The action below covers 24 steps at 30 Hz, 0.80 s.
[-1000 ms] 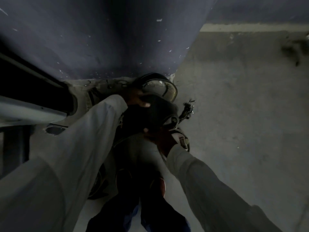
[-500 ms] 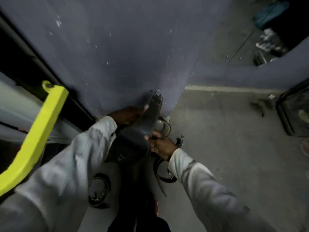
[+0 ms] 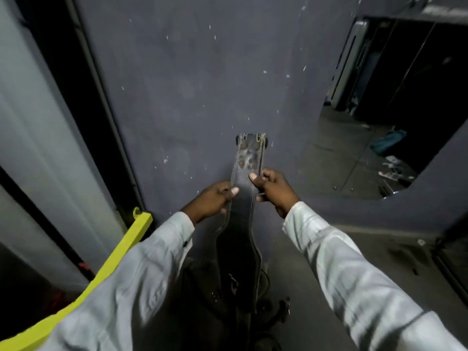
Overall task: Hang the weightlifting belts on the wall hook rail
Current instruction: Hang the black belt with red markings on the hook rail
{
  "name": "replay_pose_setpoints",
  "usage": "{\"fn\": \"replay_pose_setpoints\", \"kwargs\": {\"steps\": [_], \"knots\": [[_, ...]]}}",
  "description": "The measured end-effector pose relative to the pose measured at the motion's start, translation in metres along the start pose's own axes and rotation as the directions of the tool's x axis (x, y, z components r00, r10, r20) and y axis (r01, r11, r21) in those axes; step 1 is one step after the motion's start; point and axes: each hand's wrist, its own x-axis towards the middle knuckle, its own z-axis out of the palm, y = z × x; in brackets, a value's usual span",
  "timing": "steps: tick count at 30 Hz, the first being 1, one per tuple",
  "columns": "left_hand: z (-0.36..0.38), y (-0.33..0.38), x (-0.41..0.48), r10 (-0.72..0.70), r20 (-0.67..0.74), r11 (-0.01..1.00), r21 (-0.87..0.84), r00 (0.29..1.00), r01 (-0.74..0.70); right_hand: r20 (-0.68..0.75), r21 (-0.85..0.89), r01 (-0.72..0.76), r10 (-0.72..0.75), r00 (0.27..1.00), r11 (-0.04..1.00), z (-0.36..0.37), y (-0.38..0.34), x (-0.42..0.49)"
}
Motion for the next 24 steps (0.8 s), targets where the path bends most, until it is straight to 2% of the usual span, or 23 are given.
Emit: {"fn": "replay_pose_setpoints", "kwargs": {"steps": [5,9,12,15,18,19,21,23,24], "knots": [[-0.019,0.063,-0.008,0.235,-0.171,0.970,-0.015,0.957,-0.241,0.167,-0.166,0.205,-0.178,0.970,0.965,-0.013,-0.061,-0.005],[-0.037,0.109,0.002,0.381,-0.295,0.922,0.054,0.876,-0.383,0.131,-0.169,0.325,-0.306,0.943,0.930,-0.018,-0.121,-0.007],[-0.045,0.138,0.007,0.485,-0.322,0.865,0.039,0.813,-0.500,0.101,-0.166,0.441,-0.430,0.897,0.882,-0.020,-0.175,-0.006],[-0.054,0.162,0.011,0.557,-0.366,0.807,0.023,0.746,-0.591,0.023,-0.132,0.532,-0.534,0.845,0.836,-0.017,-0.219,-0.004],[-0.071,0.201,0.018,0.621,-0.447,0.738,0.056,0.643,-0.673,-0.154,-0.015,0.613,-0.608,0.779,0.790,-0.004,-0.244,0.001],[-0.077,0.215,0.019,0.641,-0.471,0.714,0.076,0.606,-0.696,-0.223,-0.039,0.623,-0.614,0.757,0.781,0.004,-0.245,0.003],[-0.085,0.236,0.020,0.678,-0.495,0.673,0.121,0.544,-0.729,-0.288,-0.237,0.573,-0.620,0.730,0.785,0.018,-0.231,0.007],[-0.089,0.245,0.022,0.704,-0.482,0.652,0.147,0.522,-0.743,-0.323,-0.419,0.508,-0.647,0.691,0.752,0.029,-0.215,0.009],[-0.090,0.245,0.024,0.710,-0.462,0.651,0.145,0.531,-0.745,-0.354,-0.445,0.500,-0.659,0.663,0.742,0.031,-0.214,0.010]]}}
